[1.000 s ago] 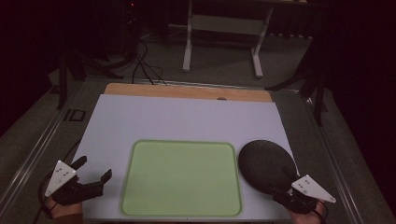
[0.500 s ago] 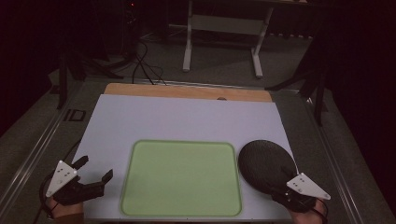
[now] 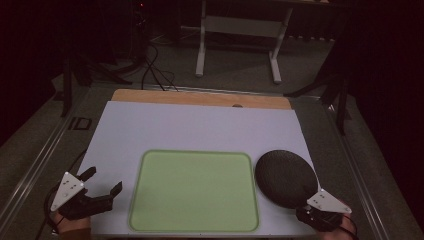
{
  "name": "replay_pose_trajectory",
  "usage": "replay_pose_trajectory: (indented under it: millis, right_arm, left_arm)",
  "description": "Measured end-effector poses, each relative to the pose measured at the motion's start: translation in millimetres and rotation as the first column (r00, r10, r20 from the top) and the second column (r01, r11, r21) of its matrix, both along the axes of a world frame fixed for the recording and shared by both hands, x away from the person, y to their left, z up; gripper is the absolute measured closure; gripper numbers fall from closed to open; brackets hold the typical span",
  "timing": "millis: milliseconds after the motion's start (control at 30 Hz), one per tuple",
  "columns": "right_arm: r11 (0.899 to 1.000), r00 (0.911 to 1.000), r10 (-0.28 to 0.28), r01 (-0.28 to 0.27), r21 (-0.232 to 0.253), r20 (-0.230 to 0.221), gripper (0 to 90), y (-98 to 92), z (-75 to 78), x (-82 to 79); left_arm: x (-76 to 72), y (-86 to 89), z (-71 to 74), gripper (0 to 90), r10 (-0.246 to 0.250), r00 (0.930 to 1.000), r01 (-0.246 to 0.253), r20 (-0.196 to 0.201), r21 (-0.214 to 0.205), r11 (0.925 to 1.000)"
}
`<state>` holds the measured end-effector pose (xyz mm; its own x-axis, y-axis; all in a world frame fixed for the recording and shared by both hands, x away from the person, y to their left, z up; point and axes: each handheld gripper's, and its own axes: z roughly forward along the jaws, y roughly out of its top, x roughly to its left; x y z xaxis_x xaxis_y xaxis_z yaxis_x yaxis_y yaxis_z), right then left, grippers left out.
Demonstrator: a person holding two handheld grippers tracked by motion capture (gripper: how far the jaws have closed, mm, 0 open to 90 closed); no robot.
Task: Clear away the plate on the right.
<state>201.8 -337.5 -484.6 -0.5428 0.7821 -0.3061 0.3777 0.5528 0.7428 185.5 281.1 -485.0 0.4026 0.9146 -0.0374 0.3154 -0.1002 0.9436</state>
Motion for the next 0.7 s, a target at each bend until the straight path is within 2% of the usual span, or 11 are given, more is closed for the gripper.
replay_pose_trajectory:
  millis: [100, 267, 433, 600, 700]
  right_arm:
    - [0.998, 0.9997, 0.022, -0.023, -0.061, -0.008, 43.2, 0.4, -3.4, -2.1]
    - [0.991, 0.9984, 0.056, -0.057, -0.118, -0.007, 49.2, 1.8, -6.1, -7.2]
    - [0.969, 0.9955, 0.093, -0.094, -0.23, -0.019, 52.0, 6.8, -11.6, -11.9]
    - [0.951, 0.9931, 0.112, -0.117, -0.286, -0.033, 53.2, 8.0, -14.4, -15.0]
    - [0.934, 0.9915, 0.124, -0.13, -0.332, -0.041, 53.2, 9.0, -17.1, -17.5]
  left_arm:
    - [0.4, -0.7, -0.2, 3.3, -0.001, 1.0, 0.001, -0.003, 0.003, 1.0]
    - [0.6, -1.2, -0.3, 3.2, -0.003, 1.0, 0.003, -0.003, 0.005, 1.0]
    - [1.3, -1.4, -0.6, 3.3, -0.003, 1.0, 0.003, -0.006, 0.006, 1.0]
    - [1.0, -1.3, -0.4, 3.3, -0.004, 1.0, 0.004, -0.005, 0.006, 1.0]
    - [1.4, -1.7, -0.7, 3.2, -0.004, 1.0, 0.004, -0.006, 0.007, 1.0]
